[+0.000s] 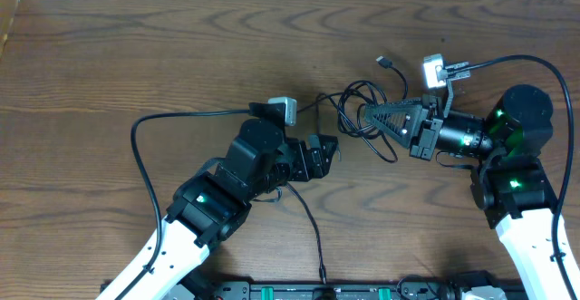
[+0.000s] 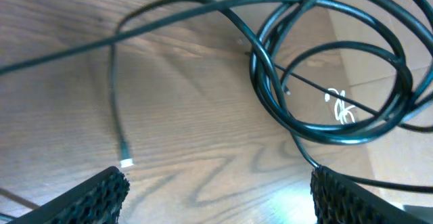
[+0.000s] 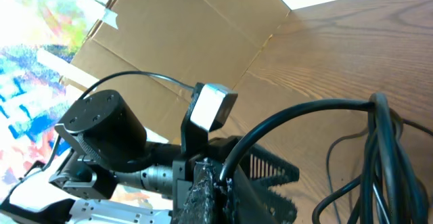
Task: Untangle cables
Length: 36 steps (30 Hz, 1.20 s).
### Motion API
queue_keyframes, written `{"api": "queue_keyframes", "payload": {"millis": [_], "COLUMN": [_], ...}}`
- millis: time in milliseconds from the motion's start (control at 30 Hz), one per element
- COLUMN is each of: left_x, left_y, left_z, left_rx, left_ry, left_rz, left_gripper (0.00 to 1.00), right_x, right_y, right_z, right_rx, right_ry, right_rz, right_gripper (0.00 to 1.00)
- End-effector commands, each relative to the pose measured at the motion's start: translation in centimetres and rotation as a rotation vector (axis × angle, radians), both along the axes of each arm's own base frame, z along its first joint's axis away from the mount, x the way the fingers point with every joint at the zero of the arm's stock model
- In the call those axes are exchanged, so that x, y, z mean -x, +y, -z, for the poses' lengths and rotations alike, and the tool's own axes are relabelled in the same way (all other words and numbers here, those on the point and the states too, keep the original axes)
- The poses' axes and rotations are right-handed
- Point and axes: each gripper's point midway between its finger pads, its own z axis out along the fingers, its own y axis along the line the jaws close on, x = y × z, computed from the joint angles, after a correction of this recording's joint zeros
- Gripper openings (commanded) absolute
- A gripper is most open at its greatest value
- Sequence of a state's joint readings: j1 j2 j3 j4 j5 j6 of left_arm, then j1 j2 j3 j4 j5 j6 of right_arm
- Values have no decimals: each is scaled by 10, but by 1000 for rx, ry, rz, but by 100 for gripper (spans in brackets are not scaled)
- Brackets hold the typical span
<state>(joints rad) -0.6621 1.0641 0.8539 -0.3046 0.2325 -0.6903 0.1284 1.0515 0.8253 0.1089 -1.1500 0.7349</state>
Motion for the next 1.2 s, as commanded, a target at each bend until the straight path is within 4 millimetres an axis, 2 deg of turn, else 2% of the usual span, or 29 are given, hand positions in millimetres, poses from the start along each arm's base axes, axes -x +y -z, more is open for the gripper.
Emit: {"api": "queue_keyframes", "payload": {"millis": [0,167,267,467,567,700,867,1067,1167], "left_x": [5,4,2,6,10,12,7,6,9], "left_y": [-8,-27,-41,-60,-69,-92,-104,-105,-111], "left_z": [0,7,12,44,53,44,25,23,34], "left_rx": [45,90,137,219,256,312,384,391,352], "left_ry": [50,106,155,413,504,477,419,412,398], "left_rz": [14,5,-14,-155,-205,-154,-119,-114,-115], "left_gripper": [86,86,89,90,89,90,89,89,89], "right_x": [-2,-2,-3,-3,-3,-3,-3,-3,-4], "right_y": [-2,-2,-2,-2,-2,-2,-2,-2,-2], "right_z": [-6,-6,-6,-6,-6,-6,-6,-6,-8], "right_rx": [-8,-17,-20,-20,-20,-20,-20,-20,-26], "right_ry": [3,31,41,41,41,41,41,42,43], "right_rz": [20,24,25,28,28,28,28,28,34], "right_gripper": [2,1,2,2,2,1,2,1,2]}}
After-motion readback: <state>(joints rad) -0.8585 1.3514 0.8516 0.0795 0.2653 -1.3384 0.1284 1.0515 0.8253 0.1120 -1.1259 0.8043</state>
